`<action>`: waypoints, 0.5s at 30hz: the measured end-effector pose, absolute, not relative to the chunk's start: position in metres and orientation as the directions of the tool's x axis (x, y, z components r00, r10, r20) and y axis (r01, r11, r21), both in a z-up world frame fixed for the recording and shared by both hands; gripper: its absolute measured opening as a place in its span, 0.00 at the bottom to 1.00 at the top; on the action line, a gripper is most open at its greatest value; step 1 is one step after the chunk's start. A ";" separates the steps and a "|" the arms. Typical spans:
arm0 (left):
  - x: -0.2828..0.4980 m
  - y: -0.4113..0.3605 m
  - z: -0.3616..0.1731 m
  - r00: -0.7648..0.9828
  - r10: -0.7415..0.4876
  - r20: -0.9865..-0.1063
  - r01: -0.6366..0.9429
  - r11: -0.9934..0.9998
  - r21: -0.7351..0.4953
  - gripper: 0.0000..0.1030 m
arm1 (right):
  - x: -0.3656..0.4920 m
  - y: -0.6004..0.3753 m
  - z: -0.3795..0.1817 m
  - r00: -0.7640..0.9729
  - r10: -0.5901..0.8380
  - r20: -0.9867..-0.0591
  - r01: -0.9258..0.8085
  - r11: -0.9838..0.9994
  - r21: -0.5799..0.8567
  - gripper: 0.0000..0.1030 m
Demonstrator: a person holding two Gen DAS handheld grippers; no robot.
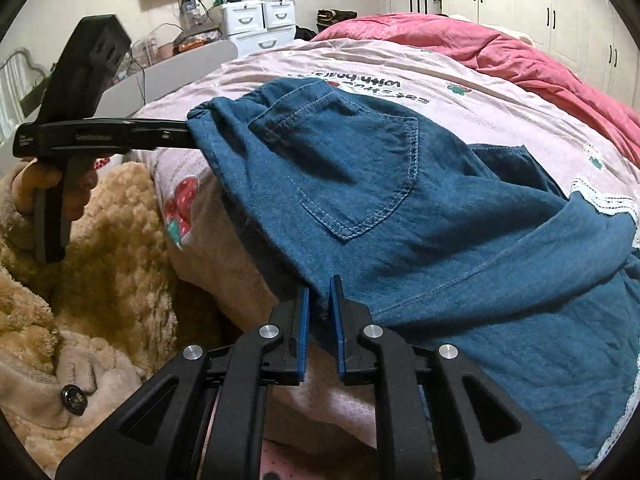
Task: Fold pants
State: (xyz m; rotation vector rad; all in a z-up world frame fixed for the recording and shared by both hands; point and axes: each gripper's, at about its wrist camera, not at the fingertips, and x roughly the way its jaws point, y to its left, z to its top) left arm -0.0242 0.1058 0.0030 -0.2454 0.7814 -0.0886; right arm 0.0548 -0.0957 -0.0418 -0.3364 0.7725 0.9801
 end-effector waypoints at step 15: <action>0.002 0.046 0.030 0.717 -0.198 -0.669 0.101 0.978 -0.181 0.43 | 0.053 -0.102 -0.047 0.286 0.654 -0.701 -0.828 0.536 0.163 0.22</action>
